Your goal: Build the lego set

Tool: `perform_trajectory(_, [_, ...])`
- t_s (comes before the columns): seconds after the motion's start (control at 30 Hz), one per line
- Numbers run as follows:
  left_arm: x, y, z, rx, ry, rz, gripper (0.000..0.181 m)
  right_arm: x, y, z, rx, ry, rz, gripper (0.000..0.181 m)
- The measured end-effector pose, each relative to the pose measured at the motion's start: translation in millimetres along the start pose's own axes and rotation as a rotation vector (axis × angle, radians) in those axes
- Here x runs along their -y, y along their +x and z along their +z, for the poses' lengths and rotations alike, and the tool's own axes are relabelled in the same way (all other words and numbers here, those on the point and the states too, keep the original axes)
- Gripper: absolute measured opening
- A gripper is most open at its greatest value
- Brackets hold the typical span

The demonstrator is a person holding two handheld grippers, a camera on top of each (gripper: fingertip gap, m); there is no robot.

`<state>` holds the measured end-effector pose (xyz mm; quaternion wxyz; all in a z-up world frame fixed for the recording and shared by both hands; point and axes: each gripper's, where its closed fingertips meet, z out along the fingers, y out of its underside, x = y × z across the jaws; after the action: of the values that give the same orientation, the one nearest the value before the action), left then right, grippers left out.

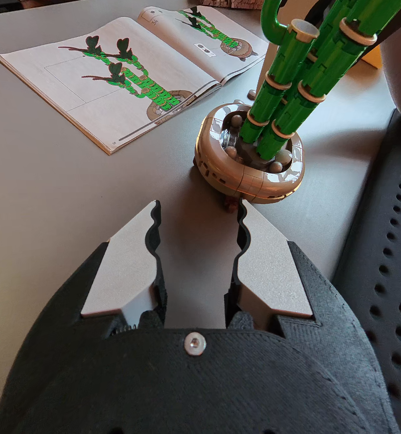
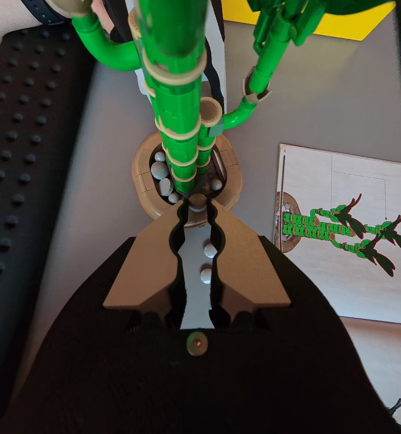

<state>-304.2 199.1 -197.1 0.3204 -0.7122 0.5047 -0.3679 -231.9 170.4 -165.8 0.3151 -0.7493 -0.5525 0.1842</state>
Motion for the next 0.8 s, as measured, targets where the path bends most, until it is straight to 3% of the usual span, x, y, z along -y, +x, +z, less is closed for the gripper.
perform_trajectory(0.8, [-0.3,0.2,-0.1,-0.005,-0.002,-0.004,0.065,-0.2,-2.9,-0.6,-0.02,-0.039,-0.029,0.016])
